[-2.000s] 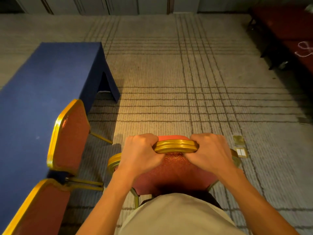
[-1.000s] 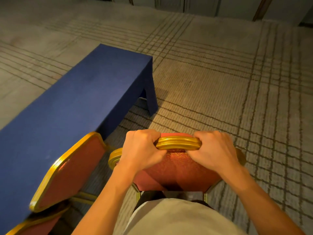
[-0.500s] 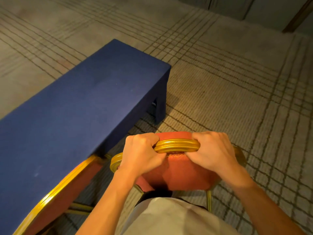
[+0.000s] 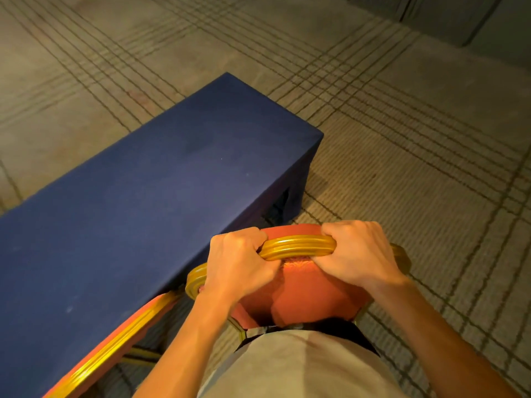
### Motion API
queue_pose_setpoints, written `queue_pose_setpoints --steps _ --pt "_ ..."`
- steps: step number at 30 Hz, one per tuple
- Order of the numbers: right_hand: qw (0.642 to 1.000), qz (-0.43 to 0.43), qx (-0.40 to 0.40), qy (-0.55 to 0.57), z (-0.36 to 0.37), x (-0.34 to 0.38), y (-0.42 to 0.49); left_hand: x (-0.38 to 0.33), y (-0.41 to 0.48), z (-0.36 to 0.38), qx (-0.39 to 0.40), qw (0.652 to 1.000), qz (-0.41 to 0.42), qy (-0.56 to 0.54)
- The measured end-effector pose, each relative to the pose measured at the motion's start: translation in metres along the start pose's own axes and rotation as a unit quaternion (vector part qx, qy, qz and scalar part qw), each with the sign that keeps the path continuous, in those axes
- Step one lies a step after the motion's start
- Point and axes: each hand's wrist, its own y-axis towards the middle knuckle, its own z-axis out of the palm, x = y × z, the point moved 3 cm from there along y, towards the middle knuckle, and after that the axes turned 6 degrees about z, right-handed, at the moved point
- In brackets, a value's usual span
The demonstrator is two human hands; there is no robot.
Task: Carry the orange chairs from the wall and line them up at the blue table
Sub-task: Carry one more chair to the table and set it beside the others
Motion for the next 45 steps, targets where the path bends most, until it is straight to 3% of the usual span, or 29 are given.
queue_pose_setpoints --steps 7,26,45 --pt "0.995 -0.07 0.058 0.047 0.01 -0.002 0.08 0.026 0.034 0.007 -0.023 0.996 -0.082 0.03" --pt "0.952 -0.279 0.104 0.076 0.01 0.014 0.215 0.047 0.084 0.01 -0.064 0.954 -0.263 0.13" --pt "0.929 -0.362 0.056 0.047 0.028 0.052 0.264 0.076 0.092 0.011 -0.128 0.938 -0.289 0.144"
